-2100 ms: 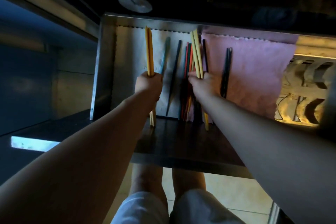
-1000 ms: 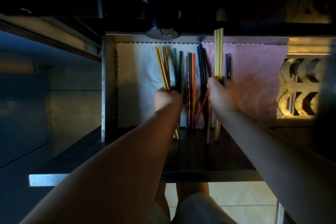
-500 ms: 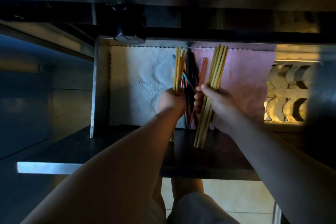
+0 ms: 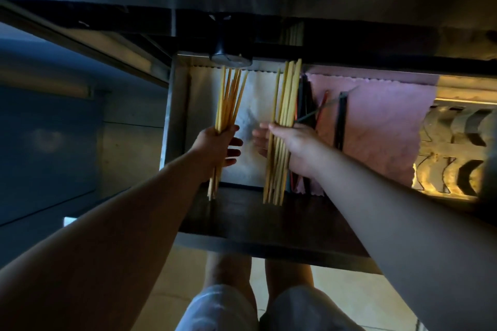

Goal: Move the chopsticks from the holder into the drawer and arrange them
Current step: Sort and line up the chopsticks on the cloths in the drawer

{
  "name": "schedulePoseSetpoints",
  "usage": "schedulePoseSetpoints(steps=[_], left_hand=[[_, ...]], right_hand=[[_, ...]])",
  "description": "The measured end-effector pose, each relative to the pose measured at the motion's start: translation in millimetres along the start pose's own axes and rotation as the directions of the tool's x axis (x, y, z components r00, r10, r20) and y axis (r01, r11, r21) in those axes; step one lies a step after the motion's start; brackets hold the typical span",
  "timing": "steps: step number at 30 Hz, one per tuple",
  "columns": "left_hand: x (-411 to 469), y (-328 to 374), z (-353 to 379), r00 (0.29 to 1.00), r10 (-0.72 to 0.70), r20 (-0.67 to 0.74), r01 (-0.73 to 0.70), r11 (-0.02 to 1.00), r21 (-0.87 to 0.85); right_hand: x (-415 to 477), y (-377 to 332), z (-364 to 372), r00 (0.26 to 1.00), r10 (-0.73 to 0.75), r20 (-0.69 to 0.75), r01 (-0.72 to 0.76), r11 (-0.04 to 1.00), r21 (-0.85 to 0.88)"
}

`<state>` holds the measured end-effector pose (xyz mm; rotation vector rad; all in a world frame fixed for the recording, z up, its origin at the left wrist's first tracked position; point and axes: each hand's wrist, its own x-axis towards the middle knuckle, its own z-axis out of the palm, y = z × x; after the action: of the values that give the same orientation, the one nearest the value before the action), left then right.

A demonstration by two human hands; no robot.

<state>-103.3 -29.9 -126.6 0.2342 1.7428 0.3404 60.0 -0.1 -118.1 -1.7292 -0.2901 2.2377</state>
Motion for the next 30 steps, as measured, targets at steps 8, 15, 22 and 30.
schedulePoseSetpoints(steps=[8,15,22,30], left_hand=[[20,-8,-29,0.997,-0.037,-0.066,0.033,0.997,-0.07],[37,-13,-43,0.985,-0.021,-0.171,0.023,1.0,0.012],[33,-4,-47,0.96,0.158,-0.233,-0.075,0.941,0.33],[12,-4,-42,0.96,0.257,-0.114,-0.152,0.815,0.559]], right_hand=[[34,15,46,0.99,0.009,-0.139,-0.059,0.931,-0.359],[72,31,79,0.953,-0.122,-0.278,-0.059,0.824,-0.563],[93,32,93,0.852,-0.297,-0.431,-0.072,0.749,-0.659],[79,39,87,0.776,-0.444,-0.449,-0.014,0.699,-0.715]])
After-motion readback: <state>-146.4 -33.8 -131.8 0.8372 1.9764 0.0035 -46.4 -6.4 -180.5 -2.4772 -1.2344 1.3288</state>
